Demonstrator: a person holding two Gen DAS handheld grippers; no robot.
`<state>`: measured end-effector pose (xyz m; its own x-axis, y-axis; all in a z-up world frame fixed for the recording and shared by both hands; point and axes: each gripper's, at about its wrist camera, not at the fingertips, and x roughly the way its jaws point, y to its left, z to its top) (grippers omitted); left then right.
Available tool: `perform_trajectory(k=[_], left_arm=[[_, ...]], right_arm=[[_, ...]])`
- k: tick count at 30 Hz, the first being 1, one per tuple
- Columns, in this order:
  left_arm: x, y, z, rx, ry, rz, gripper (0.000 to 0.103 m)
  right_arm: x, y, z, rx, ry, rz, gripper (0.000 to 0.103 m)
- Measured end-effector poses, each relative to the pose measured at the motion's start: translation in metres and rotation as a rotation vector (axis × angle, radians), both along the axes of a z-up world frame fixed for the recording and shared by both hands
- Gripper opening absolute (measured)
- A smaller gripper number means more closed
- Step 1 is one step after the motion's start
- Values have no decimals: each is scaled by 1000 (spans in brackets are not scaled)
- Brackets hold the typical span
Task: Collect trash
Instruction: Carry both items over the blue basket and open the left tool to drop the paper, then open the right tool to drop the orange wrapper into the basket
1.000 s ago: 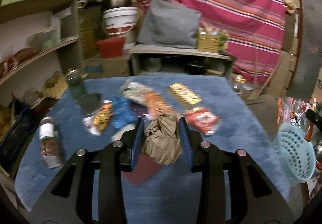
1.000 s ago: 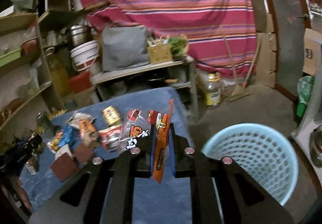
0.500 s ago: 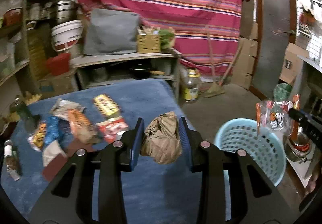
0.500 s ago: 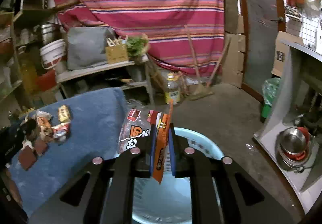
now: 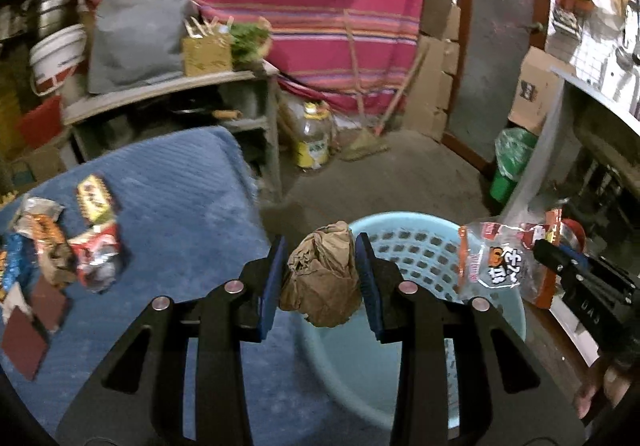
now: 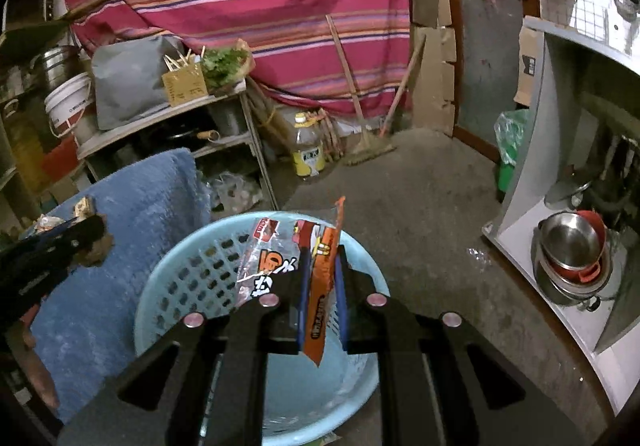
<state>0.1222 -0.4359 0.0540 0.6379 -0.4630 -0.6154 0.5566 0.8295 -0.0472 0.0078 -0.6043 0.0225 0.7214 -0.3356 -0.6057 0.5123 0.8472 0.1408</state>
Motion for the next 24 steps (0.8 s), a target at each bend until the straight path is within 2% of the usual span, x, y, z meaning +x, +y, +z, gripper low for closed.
perform_trajectory(k=[6,11,15,17,22,24], left_arm=[[0,-33,-16,42,-3,-46,35],[1,-44,-15,63,-7,-58,45],[7,-41,-12,56,3,-52,47],[8,-36,-10,51,-6,-42,56],[8,-14,-2,55,-47,1,66],[10,0,0,54,-51,22,73]], right_arm=[[0,-7,-12,19,19,-14,12],[0,-9,-18,31,27,-16,12],[1,-9,-19,34,31,-16,12],[2,-8,-19,34,35,-14,12],[7,-4,-22,37,41,-6,12],[9,0,-23,40,42,-1,12]])
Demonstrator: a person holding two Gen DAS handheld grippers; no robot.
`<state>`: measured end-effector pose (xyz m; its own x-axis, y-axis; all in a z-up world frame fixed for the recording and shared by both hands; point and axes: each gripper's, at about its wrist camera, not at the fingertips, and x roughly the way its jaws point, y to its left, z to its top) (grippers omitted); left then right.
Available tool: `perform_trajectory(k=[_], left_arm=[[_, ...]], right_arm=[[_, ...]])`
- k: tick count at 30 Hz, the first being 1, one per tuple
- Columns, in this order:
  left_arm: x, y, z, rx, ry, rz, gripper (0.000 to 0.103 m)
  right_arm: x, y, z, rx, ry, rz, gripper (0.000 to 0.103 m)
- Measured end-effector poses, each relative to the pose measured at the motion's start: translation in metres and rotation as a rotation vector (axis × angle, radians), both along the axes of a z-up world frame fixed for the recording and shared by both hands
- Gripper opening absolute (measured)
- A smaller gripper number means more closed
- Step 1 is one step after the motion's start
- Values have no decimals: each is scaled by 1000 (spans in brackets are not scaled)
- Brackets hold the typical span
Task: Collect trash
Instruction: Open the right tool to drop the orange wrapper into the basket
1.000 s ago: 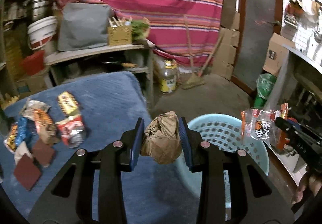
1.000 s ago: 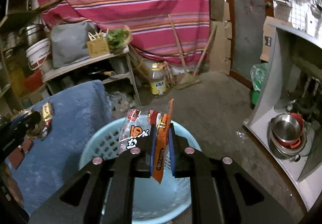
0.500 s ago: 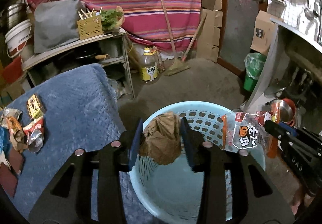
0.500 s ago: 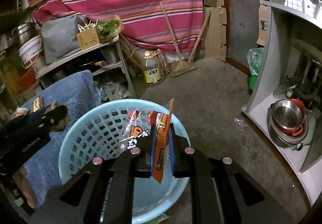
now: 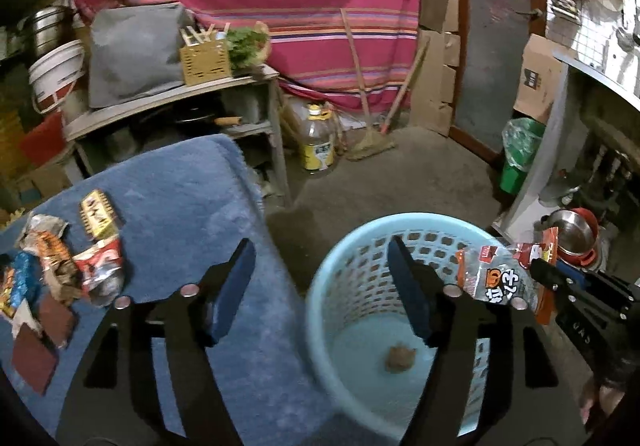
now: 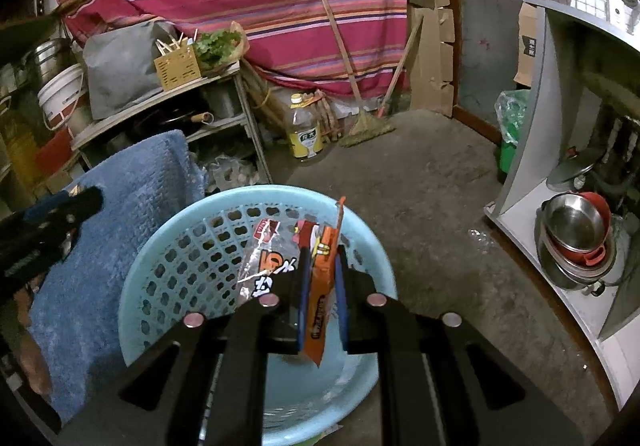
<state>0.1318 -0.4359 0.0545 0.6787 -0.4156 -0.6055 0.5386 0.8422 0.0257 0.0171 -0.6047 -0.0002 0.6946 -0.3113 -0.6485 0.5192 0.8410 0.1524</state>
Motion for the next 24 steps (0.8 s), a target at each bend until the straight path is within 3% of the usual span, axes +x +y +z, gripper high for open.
perform_trajectory(k=[2,9,10,12,13,24], left_arm=[[0,12,3,4,-14,20,80],[0,67,13,5,-55,93,89],[1,73,14,5,-58,102,90],[0,87,17,11,-72,125,90],[0,95,18,16,-79,138,90],[3,184,28,18,-113,274,94]], right_arm=[[4,5,-1,-2,1,6,13],[15,20,0,-10,13,3,17],[16,21,0,-12,16,3,21],[18,24,-1,-21,22,-7,54],[20,24,-1,-28,27,-15,58],[29,54,-7,-42,46,-15,75]])
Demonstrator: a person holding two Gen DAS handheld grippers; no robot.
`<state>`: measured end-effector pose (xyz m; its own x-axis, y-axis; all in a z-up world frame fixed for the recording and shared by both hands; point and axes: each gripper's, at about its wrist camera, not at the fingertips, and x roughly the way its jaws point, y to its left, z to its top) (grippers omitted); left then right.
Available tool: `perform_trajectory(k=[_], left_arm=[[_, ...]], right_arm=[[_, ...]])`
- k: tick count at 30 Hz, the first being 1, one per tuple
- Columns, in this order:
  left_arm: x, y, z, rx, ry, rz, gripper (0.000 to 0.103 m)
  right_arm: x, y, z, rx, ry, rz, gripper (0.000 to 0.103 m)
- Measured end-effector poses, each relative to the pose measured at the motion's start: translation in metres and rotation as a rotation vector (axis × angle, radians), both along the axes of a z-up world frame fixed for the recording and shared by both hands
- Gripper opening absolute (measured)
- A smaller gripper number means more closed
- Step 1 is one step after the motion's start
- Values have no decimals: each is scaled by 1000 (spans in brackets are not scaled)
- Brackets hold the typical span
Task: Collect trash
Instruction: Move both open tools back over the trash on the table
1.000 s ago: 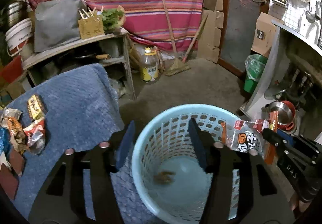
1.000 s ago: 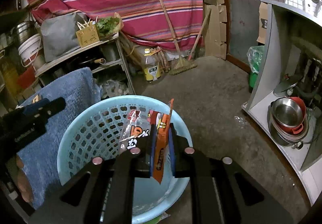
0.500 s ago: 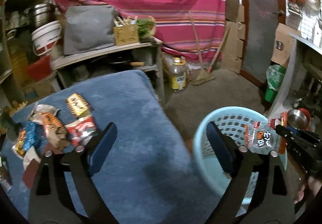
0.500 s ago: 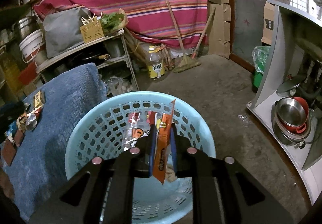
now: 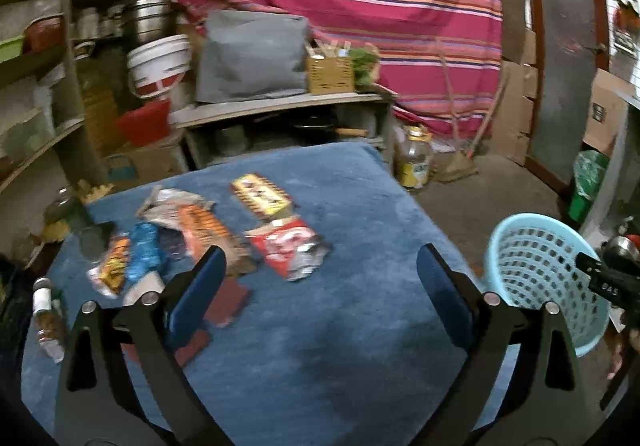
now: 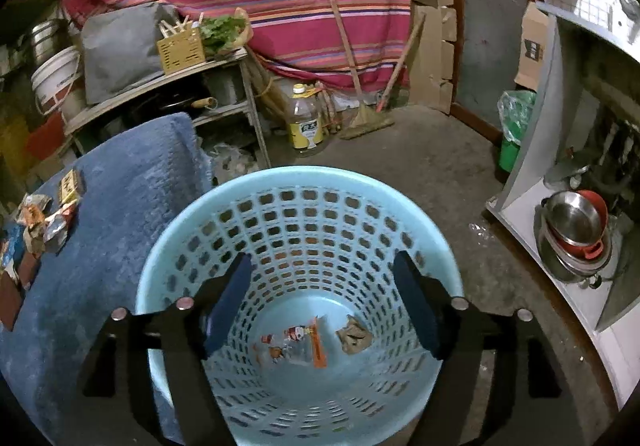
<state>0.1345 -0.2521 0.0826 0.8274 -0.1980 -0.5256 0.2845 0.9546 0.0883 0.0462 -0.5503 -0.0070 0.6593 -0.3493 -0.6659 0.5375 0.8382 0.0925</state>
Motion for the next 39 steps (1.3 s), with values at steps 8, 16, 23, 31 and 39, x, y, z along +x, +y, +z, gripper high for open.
perform_trajectory(k=[8,16,23,31,39], left_arm=[[3,64,2,-16,-11,108,97],[6,107,-5,9,-12,151,97],[10,136,-18,3,5,196,97],[20,169,-41,-22,51,246,97],[33,179,-62,-17,98,256,97]], right_arm=[[17,68,28,-57,-49,111,80],[36,141,37,-68,-70,258,83],[56,188,21,-77,-36,339,83],[72,213,5,-69,-9,372,84],[85,226,-5,-73,13,380,84]])
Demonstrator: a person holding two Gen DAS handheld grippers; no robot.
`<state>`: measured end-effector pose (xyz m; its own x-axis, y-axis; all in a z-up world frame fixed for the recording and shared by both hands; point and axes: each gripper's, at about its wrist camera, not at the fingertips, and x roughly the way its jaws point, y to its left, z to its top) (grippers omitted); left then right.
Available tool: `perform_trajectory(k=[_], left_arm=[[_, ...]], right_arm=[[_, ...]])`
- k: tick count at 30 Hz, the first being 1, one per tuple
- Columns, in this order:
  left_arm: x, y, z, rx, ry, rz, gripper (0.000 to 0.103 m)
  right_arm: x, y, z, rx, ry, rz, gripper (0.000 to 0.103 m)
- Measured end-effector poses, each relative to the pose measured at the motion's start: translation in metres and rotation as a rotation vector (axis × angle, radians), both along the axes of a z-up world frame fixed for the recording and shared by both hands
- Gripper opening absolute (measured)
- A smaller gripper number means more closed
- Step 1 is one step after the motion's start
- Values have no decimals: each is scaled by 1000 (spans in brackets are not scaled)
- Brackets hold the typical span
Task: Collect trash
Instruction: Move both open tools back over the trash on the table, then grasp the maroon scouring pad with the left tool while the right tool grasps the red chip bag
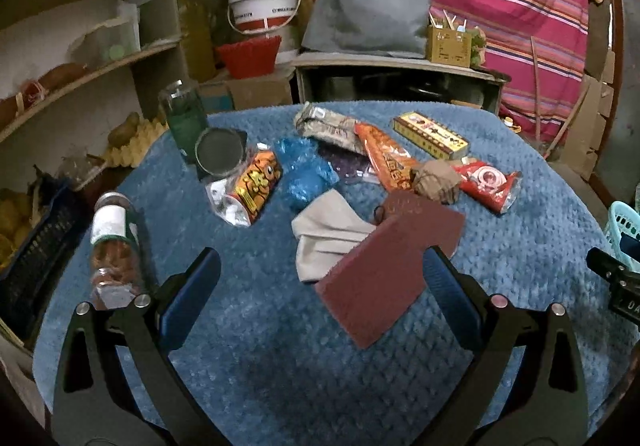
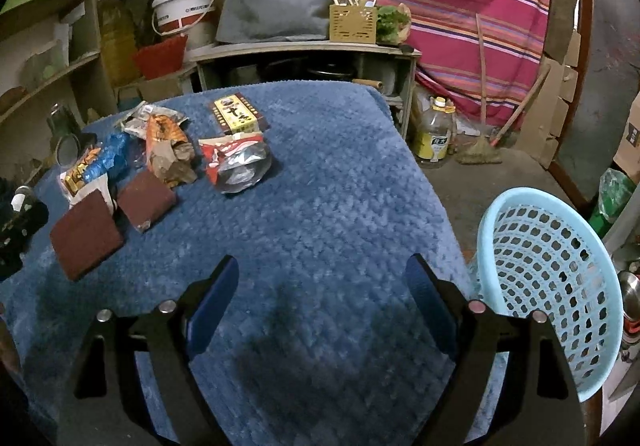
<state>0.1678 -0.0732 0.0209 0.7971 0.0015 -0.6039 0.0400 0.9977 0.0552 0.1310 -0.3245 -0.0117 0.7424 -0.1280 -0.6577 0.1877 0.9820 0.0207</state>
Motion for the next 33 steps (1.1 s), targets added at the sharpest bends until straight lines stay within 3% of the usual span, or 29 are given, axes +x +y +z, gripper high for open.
perform_trajectory(k=[14,20,29,33], left_arm=[[26,-13,-31,-4,75,-71,92],[26,-23,-35,-16,97,-138,69],[2,-32,-23,-60,29,-216,61],[-1,-38,-26,-35,25,-233,56]], right_arm=[[19,0,-23,11,49,-10,84],[21,0,-24,8,56,-15,84],[15,0,-21,-7,50,-23,84],[12,-3,-22,1,54,-29,84]])
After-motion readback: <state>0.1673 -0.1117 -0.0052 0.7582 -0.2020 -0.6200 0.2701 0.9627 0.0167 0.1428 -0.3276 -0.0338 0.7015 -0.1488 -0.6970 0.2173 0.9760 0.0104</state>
